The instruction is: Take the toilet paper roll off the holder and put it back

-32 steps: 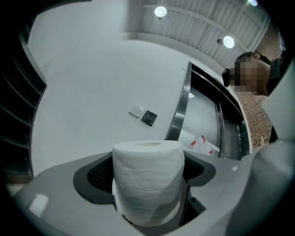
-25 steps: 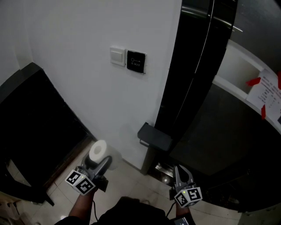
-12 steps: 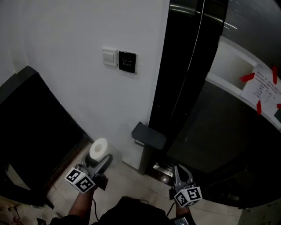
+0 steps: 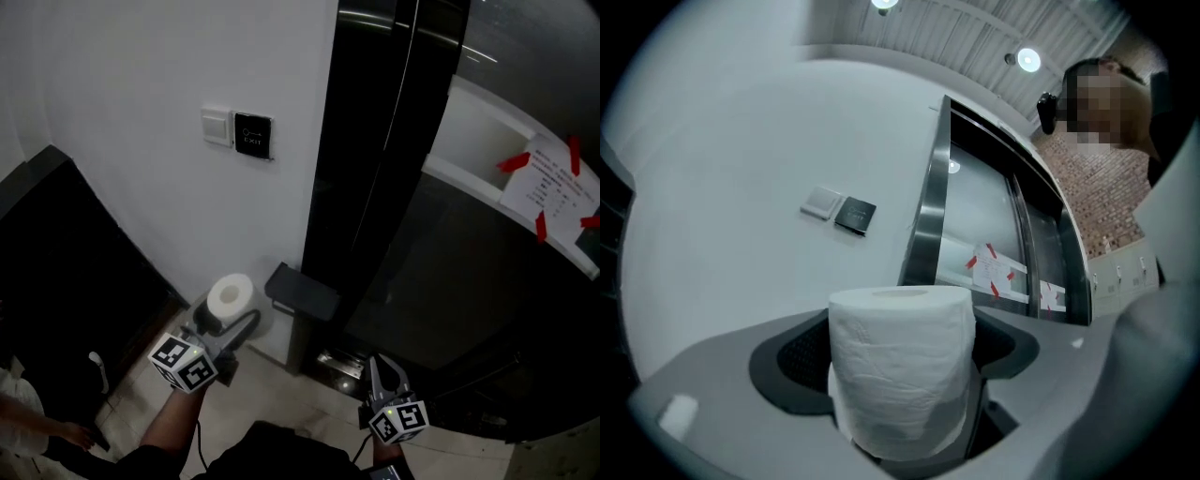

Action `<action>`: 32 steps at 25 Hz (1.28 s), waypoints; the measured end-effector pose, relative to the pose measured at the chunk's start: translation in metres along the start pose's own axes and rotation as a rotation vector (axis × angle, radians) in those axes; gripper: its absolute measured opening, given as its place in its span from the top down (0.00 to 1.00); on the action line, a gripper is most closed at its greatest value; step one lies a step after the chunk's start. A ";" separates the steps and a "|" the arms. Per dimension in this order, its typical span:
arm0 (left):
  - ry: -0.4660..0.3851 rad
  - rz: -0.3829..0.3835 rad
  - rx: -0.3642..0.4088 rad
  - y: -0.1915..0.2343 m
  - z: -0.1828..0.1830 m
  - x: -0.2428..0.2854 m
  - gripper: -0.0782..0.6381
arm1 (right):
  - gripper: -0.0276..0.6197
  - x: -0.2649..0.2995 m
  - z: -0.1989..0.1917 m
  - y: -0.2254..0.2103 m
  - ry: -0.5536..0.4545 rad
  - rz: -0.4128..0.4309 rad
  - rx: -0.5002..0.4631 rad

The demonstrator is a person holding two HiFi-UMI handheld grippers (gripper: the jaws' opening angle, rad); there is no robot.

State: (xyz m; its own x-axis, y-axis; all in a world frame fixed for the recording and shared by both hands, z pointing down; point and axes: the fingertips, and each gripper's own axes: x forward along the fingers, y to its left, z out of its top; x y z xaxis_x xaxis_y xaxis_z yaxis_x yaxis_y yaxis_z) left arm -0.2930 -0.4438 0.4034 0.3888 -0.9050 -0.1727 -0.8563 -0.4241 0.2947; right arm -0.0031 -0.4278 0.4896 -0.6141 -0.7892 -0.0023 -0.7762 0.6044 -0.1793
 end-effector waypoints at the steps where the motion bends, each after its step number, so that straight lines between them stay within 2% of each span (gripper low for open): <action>1: 0.005 -0.014 0.011 -0.003 -0.001 0.010 0.29 | 0.94 -0.002 0.001 -0.002 0.003 -0.004 -0.001; 8: 0.025 -0.071 0.021 -0.018 -0.001 0.063 0.29 | 0.94 -0.020 0.004 -0.026 0.000 -0.055 -0.007; 14: 0.050 -0.048 0.049 -0.015 -0.009 0.095 0.28 | 0.94 -0.033 0.001 -0.042 0.006 -0.095 0.010; 22: 0.135 -0.041 0.203 -0.026 -0.026 0.132 0.28 | 0.94 -0.039 0.002 -0.054 0.006 -0.109 0.010; 26: 0.179 -0.025 0.320 -0.030 -0.038 0.142 0.28 | 0.94 -0.042 0.000 -0.059 0.003 -0.119 0.018; 32: 0.194 -0.016 0.313 -0.038 -0.051 0.151 0.28 | 0.94 -0.038 0.000 -0.061 0.001 -0.111 0.018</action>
State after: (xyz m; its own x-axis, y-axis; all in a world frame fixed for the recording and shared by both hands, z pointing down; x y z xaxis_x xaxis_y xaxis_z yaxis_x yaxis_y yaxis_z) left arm -0.1845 -0.5660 0.4142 0.4341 -0.9008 0.0154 -0.9007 -0.4343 -0.0139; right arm 0.0679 -0.4346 0.5006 -0.5244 -0.8513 0.0192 -0.8369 0.5111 -0.1961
